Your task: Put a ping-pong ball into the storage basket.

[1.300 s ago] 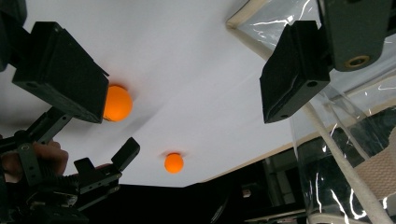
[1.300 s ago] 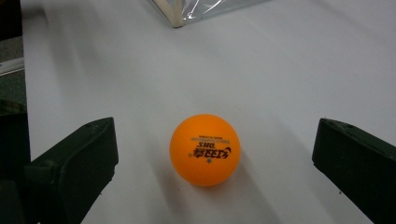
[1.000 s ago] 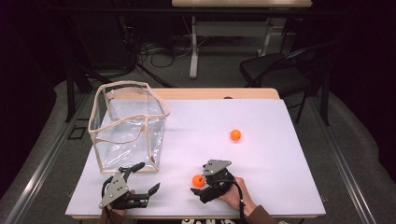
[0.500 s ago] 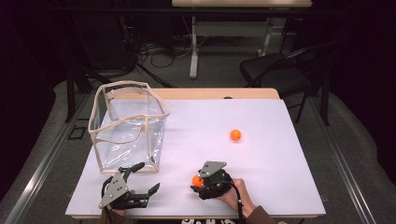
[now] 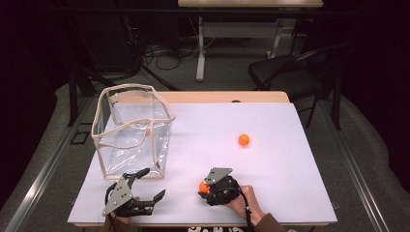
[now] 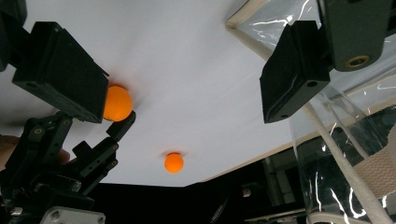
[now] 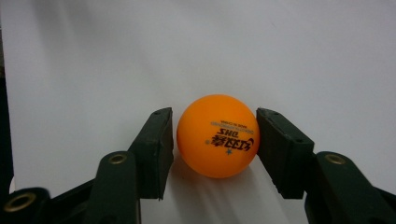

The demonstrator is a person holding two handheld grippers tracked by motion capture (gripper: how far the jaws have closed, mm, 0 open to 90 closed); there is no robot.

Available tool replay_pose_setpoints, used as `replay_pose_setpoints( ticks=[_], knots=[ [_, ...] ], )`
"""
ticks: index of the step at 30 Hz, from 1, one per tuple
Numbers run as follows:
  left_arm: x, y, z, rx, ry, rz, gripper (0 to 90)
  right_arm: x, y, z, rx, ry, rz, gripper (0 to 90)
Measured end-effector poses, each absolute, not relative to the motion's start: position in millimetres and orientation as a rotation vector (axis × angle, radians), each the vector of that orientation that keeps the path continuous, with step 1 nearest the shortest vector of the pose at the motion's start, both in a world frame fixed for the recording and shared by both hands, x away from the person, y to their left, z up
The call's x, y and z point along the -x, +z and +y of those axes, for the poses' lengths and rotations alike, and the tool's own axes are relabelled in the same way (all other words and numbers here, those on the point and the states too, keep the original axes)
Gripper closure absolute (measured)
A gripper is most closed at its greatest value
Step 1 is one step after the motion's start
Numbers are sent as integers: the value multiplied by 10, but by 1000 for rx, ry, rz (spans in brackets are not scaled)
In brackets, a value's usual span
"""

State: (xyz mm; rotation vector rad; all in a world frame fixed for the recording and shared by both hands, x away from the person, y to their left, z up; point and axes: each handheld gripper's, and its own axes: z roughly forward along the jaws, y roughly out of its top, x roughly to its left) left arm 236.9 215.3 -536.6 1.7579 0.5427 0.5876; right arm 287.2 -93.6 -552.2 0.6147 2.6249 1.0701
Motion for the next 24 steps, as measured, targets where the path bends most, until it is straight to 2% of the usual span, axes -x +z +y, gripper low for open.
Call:
replay_pose_setpoints(
  ticks=[5,24],
  knots=[
    [-2368,-5365,2154,-1759,588,541,155,-2875,-5527,-936,-605,1065,2621,500],
    [-2367,-5363,2153,-1760,589,540,155,-2864,-5413,-993,-606,1083,2576,503]
  ],
)
